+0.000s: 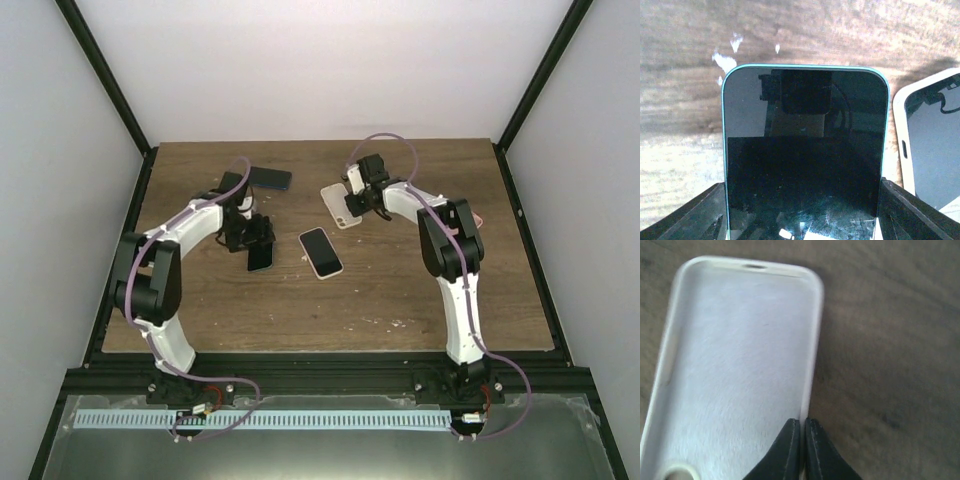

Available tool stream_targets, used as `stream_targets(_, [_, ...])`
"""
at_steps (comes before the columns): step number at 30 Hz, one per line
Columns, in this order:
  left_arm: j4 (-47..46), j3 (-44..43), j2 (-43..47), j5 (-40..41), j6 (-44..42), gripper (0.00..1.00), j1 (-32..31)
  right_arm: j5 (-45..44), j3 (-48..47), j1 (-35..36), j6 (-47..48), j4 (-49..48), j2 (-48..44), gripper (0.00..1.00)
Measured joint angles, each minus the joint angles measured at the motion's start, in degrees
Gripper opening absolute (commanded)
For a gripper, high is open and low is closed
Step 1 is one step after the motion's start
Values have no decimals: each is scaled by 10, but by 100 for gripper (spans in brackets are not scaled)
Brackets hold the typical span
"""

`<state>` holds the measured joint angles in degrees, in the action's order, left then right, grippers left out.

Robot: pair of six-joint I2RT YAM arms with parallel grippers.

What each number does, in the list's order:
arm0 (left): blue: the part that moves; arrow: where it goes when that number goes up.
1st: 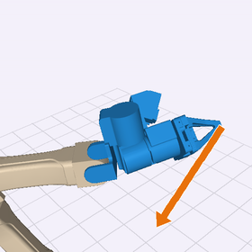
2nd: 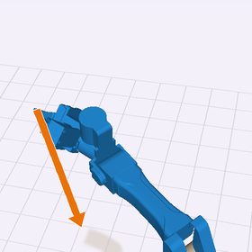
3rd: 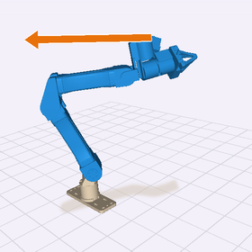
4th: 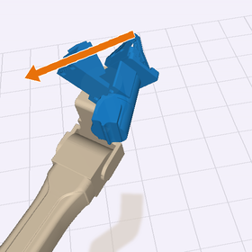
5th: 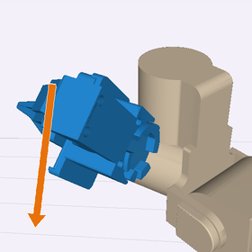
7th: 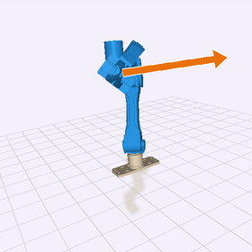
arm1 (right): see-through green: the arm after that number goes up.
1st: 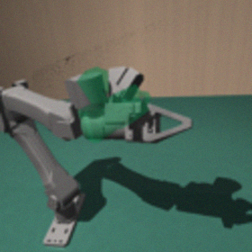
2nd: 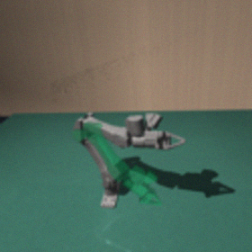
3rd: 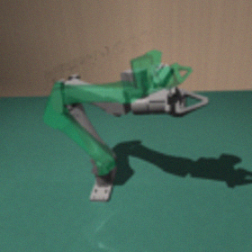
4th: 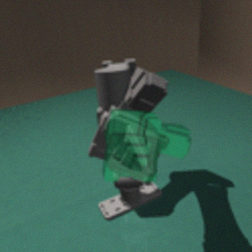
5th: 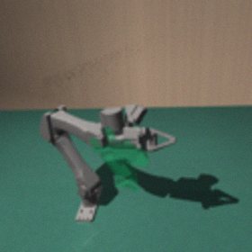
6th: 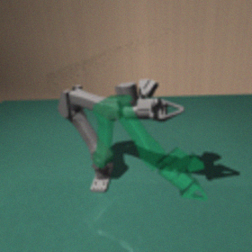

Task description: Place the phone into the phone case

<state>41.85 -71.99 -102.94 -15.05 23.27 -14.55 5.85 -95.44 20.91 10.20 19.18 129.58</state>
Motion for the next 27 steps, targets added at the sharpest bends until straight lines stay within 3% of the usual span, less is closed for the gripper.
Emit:
stream_targets(6, [-13, 55, 37, -14, 7, 55, -2, -9, 57, 2, -77, 57, -63, 1])
stream_targets(14, [-29, 97, 80, -31, 16, 55, -3, -21, 197, 37, -207, 87, -232, 1])
stream_targets(27, [-32, 141, 176, -31, 25, 55, -3, -19, 339, 217, -446, 47, -347, 1])
